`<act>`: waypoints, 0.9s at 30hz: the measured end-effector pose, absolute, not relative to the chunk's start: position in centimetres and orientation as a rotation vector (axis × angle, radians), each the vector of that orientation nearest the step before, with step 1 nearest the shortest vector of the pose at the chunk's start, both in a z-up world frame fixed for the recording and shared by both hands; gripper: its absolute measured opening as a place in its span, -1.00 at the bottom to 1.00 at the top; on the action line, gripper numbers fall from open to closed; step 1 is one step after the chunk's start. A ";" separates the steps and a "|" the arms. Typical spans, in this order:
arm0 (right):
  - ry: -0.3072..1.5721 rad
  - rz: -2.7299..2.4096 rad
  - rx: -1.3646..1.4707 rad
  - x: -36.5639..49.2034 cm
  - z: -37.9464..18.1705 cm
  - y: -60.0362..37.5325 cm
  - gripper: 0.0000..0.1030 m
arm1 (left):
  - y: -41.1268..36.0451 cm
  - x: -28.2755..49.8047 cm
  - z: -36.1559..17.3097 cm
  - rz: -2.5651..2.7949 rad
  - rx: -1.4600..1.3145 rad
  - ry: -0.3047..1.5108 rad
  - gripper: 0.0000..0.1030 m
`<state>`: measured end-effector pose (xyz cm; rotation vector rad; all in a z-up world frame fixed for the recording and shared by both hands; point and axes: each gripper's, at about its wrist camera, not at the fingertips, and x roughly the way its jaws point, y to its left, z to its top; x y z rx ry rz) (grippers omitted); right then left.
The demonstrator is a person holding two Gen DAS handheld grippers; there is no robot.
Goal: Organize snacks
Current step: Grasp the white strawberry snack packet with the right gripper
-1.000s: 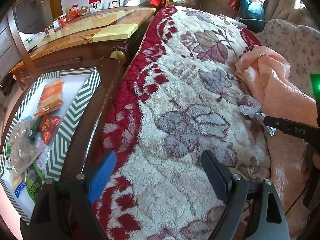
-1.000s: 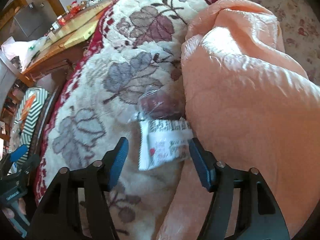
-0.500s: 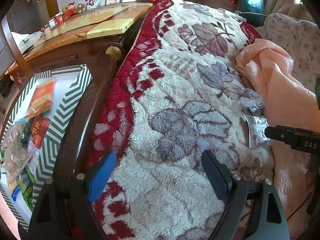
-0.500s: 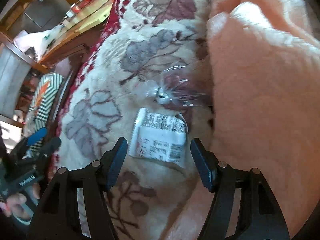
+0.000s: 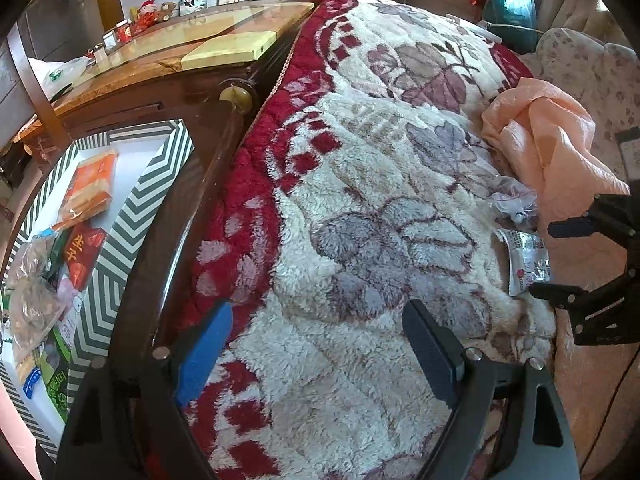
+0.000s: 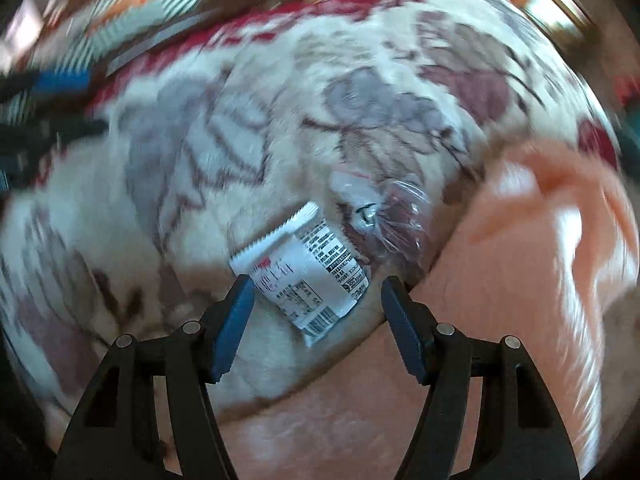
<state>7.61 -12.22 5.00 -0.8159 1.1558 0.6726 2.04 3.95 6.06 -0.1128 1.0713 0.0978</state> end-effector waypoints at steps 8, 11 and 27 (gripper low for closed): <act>1.202 0.716 -0.813 10.2 3.3 -11.5 0.29 | 3.7 2.6 5.1 0.102 -0.101 1.099 0.71; 1.276 0.665 -0.645 11.3 3.0 -12.3 0.09 | 3.5 3.1 5.1 0.091 -0.101 1.098 0.71; 1.214 0.492 -0.195 8.9 5.5 -18.1 0.04 | -0.1 5.5 7.3 -0.025 -0.092 1.057 0.72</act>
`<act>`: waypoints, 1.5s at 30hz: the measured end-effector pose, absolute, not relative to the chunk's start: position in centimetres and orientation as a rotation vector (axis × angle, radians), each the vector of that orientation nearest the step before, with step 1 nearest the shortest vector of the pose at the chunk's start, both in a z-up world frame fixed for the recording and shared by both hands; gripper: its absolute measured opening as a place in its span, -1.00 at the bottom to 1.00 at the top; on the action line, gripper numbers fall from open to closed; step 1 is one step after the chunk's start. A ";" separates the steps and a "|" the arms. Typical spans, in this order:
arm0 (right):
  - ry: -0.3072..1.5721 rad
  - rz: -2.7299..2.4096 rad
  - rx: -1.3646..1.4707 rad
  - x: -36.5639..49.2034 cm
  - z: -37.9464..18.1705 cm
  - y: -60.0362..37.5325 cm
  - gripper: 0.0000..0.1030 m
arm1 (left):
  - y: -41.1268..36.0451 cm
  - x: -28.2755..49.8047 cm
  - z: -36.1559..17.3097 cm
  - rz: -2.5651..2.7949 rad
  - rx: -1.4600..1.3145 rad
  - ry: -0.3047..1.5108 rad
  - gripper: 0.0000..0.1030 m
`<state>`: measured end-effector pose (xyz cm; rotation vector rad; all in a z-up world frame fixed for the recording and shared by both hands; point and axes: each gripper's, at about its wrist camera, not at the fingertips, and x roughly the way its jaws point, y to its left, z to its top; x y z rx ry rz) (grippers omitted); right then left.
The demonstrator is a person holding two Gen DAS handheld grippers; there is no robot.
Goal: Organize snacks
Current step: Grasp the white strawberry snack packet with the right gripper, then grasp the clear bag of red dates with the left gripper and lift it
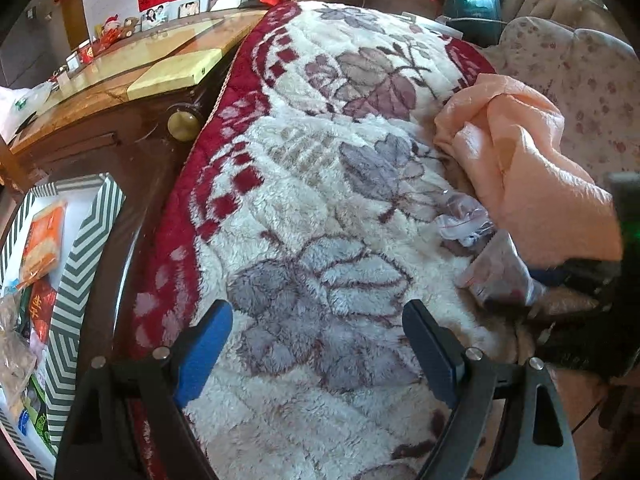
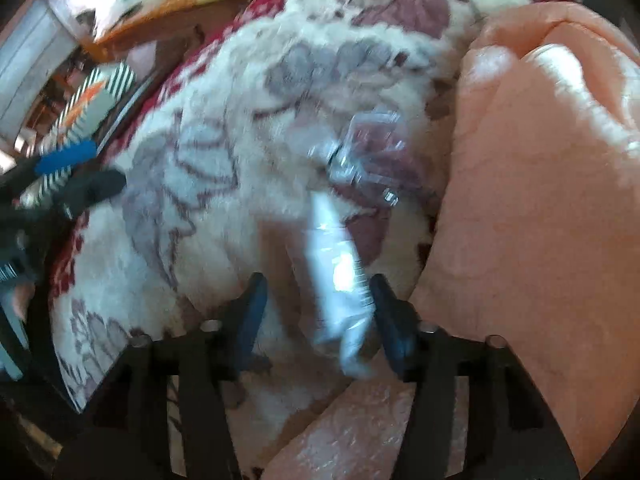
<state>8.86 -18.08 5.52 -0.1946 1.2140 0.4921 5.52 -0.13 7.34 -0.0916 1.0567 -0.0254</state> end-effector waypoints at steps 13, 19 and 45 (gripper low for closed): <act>1.230 0.466 -0.299 10.2 3.9 -16.8 0.28 | -0.7 6.2 7.3 -0.056 -0.114 1.071 0.71; 1.244 0.444 -0.151 10.0 2.6 -18.1 0.01 | -3.5 9.6 7.4 -0.164 -0.117 1.085 0.72; 1.197 0.395 0.123 5.6 1.7 -20.7 0.01 | -9.9 14.9 4.5 -0.320 -0.064 1.116 -0.30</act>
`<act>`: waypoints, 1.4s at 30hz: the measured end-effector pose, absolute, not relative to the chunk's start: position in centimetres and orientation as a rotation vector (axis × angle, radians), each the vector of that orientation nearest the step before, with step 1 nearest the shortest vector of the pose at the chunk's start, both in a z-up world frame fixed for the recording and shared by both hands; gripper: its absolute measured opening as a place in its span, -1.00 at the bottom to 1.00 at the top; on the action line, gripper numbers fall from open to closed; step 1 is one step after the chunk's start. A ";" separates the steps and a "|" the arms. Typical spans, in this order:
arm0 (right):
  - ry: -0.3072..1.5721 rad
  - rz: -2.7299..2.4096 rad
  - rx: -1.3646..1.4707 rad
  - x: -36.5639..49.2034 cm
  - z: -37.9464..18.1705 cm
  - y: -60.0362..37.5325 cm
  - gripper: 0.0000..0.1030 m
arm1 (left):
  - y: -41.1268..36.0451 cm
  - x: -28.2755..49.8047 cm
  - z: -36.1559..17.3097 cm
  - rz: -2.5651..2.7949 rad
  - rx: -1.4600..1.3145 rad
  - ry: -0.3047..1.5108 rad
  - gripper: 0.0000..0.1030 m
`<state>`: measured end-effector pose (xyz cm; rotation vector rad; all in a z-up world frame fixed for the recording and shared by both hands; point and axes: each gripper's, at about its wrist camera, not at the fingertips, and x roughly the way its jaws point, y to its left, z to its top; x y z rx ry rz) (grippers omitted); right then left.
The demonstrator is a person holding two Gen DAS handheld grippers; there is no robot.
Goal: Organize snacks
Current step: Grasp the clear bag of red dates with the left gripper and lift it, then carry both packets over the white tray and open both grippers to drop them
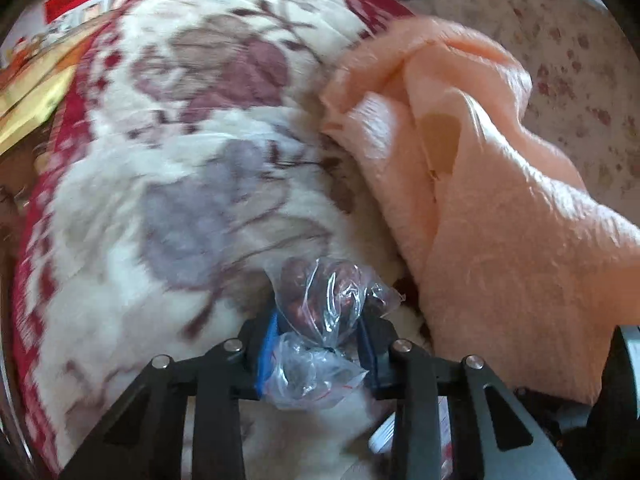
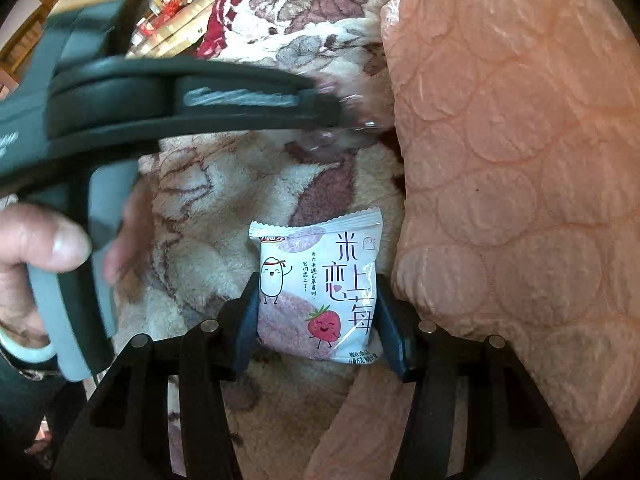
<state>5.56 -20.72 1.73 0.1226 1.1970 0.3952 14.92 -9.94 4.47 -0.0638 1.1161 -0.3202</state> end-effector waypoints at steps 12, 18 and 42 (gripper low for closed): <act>1.140 0.444 0.057 3.1 4.4 -16.8 0.01 | -0.8 5.4 8.8 -0.100 -0.060 1.001 -0.31; 1.119 0.483 -0.005 1.8 5.4 -13.8 0.01 | 2.7 2.2 9.1 0.006 -0.068 0.977 -0.31; 1.083 0.700 -0.223 -0.4 8.0 -0.2 0.01 | 13.7 -5.1 10.7 0.252 -0.144 0.916 -0.30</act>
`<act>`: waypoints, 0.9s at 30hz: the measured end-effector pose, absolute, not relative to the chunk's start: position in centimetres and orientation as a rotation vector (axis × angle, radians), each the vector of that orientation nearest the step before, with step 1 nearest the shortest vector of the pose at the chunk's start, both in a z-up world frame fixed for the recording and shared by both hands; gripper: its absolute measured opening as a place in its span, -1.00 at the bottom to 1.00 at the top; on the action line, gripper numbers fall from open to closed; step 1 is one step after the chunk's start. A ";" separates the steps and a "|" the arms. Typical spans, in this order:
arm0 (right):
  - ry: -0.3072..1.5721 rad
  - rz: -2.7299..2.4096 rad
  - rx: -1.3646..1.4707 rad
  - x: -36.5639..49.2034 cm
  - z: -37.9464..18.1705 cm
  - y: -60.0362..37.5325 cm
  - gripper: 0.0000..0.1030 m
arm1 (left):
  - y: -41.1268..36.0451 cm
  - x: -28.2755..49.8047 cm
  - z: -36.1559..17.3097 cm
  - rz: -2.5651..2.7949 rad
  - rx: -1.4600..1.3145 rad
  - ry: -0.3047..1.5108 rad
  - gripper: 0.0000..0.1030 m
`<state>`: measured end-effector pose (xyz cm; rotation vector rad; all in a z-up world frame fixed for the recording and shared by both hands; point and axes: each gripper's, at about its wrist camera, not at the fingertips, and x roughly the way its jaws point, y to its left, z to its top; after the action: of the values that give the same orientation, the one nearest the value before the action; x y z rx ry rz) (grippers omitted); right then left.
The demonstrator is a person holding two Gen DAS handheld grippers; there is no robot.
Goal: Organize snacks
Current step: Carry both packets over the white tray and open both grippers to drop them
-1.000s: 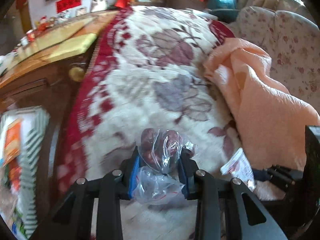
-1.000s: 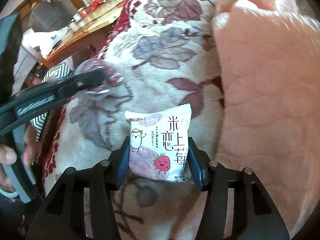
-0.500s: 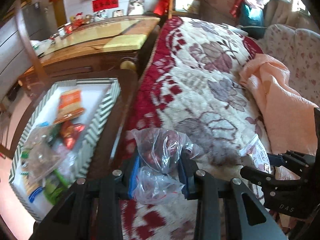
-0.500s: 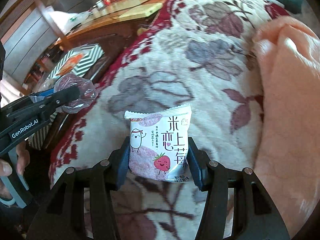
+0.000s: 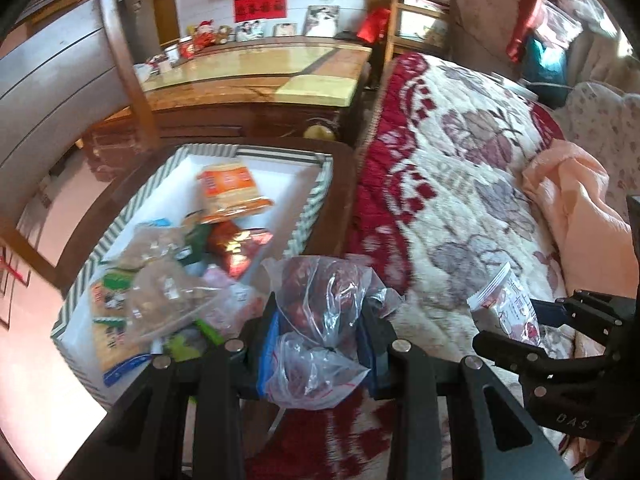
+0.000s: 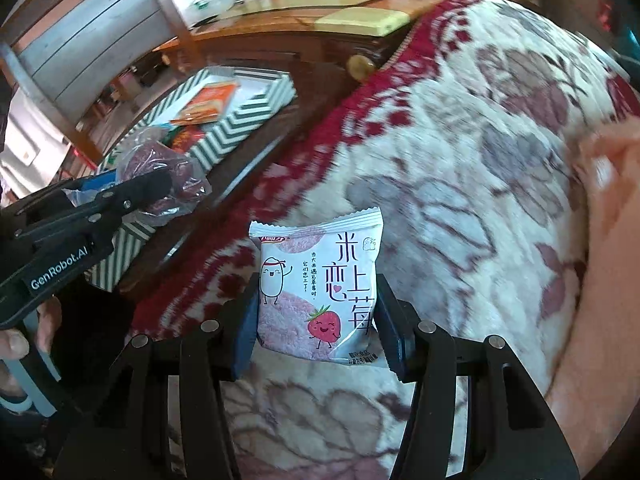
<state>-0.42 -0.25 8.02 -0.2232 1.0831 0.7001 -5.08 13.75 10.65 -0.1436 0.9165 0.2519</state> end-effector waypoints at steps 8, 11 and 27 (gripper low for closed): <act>1.067 0.777 -0.291 -0.5 8.8 4.9 0.01 | 17.1 -6.3 10.4 0.320 -0.184 0.919 -0.30; 1.062 0.803 -0.312 -0.5 9.0 6.7 0.01 | 18.2 -6.8 10.2 0.341 -0.203 0.919 -0.30; 1.048 0.910 -0.433 0.1 9.0 15.9 0.01 | 24.7 -8.8 8.7 0.461 -0.326 0.934 -0.30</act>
<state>0.14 15.93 9.03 -0.4331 1.0479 0.9100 -8.79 24.69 8.68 -0.3262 0.9340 0.4614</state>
